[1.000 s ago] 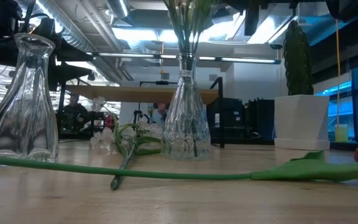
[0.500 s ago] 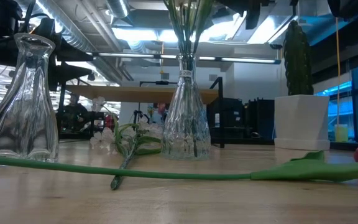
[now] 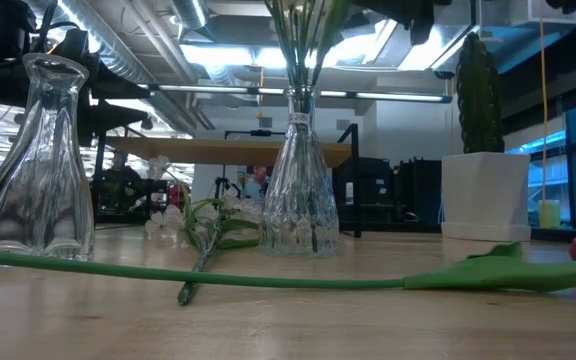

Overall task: Pick and place flowers into a vace then onto a shelf
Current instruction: Put the right red flower into the right transparent vase, then put the right transparent vase with flowers on the shelf

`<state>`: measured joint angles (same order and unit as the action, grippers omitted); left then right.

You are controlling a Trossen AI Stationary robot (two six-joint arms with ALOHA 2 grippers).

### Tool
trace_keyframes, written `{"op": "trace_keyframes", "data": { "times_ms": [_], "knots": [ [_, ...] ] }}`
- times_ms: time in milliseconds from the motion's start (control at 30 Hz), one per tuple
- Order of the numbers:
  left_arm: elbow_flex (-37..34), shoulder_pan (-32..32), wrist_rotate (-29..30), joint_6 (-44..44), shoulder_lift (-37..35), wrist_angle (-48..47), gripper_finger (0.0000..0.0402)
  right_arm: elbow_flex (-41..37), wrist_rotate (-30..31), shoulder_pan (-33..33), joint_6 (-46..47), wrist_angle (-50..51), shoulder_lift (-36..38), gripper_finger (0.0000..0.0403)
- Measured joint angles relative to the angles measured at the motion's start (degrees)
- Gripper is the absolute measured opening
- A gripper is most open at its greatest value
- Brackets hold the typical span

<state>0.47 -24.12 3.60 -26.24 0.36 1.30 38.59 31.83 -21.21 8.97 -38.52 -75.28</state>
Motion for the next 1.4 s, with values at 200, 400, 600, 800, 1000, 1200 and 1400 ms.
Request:
{"op": "trace_keyframes", "data": {
  "times_ms": [200,400,600,800,1000,1200,1400],
  "knots": [
    [0.0,0.0,-0.02,0.0,0.01,-0.12,0.0216,0.0,-0.02,0.0,2.97,5.78,2.34,0.0234],
    [0.01,0.0,-0.02,0.0,0.01,-0.2,0.0216,0.02,-1.4,0.0,6.1,12.36,4.84,0.0234],
    [0.0,0.0,-0.15,0.0,0.01,-0.2,0.0216,0.02,-1.49,0.0,8.96,18.45,7.53,0.0234],
    [0.0,0.01,-0.2,-0.02,0.0,-0.2,0.0216,0.04,-1.51,0.0,13.01,27.91,9.47,0.0234],
    [0.0,0.01,-0.22,-0.07,0.01,0.49,0.0216,0.02,-4.49,-0.04,24.16,35.3,7.35,0.0234],
    [0.02,0.0,-0.22,-0.09,0.0,0.61,0.0216,0.02,-4.43,-0.48,23.25,29.98,0.89,0.0234],
    [0.02,0.02,-0.22,-0.07,0.01,0.44,0.0216,0.04,-4.64,-0.48,18.77,22.02,-6.61,0.0234]
  ]
}}
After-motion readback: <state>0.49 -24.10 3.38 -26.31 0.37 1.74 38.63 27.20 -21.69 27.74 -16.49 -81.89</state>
